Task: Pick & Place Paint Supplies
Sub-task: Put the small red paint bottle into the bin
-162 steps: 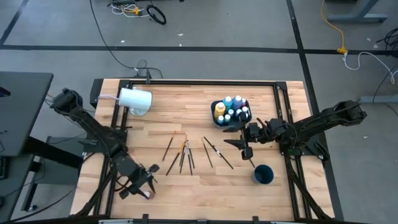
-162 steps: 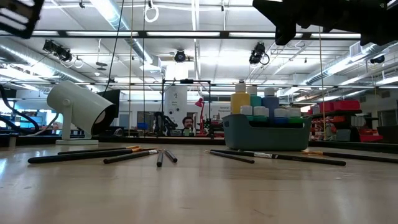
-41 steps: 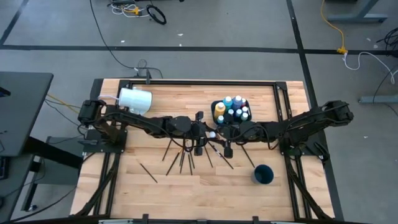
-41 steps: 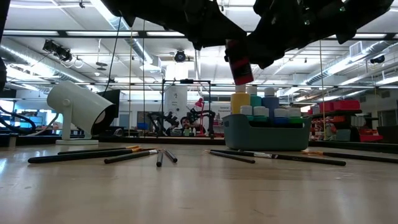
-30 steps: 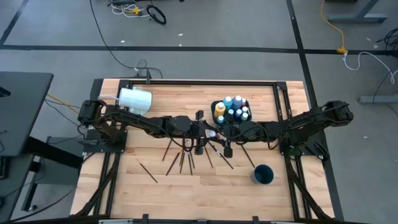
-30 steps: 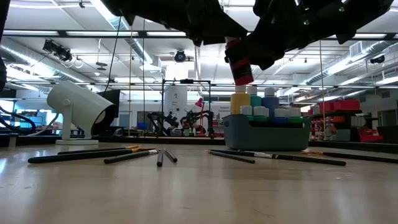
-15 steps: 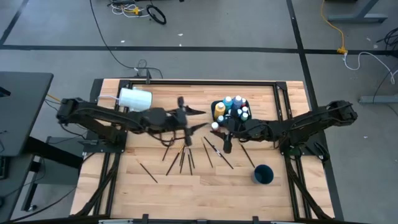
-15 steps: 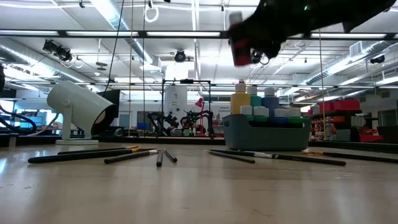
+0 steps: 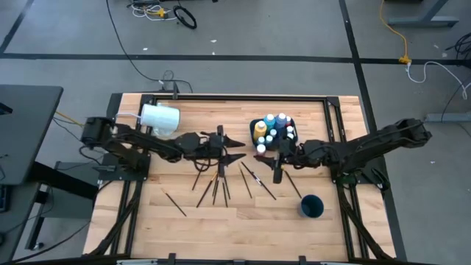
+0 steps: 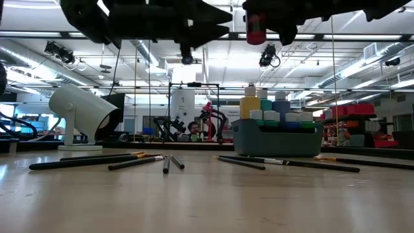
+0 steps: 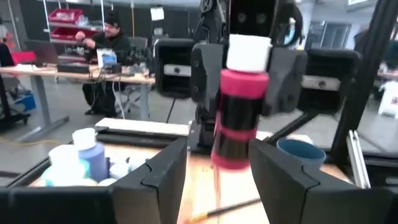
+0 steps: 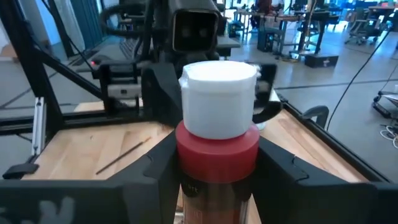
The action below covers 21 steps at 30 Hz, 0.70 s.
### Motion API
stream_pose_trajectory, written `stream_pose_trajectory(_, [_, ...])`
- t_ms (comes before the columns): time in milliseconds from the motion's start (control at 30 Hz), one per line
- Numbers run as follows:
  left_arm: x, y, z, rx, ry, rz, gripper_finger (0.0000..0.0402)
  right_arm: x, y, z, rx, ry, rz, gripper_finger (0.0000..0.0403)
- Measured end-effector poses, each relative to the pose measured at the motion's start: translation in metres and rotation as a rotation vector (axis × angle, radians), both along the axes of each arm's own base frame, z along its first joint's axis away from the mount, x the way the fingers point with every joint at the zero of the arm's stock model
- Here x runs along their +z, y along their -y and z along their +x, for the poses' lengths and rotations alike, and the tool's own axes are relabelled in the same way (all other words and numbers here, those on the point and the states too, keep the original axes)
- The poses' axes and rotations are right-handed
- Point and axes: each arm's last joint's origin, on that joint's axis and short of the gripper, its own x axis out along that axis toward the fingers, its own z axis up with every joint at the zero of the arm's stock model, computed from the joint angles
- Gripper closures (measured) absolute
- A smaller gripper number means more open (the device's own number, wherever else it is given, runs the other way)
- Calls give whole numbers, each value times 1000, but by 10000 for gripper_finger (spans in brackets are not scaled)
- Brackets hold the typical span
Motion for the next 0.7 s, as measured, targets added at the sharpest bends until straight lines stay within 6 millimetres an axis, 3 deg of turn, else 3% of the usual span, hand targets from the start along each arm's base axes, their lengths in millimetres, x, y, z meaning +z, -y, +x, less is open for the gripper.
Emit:
stream_pose_trajectory(133, [-13, 1, 17, -16, -35, 25, 217, -5, -1, 7, -6, 13, -38, 246])
stream_pose_trajectory(267, [-14, 1, 29, -43, -78, 80, 218, -5, 1, 8, -30, 10, -54, 246])
stream_pose_trajectory(433, [-13, -3, 35, -39, -156, 84, 198, -7, 3, 8, -42, -10, -57, 246])
stream_pose_trajectory(700, [-9, -4, 36, -46, -134, 83, 146, -5, 4, 8, -40, 16, -45, 246])
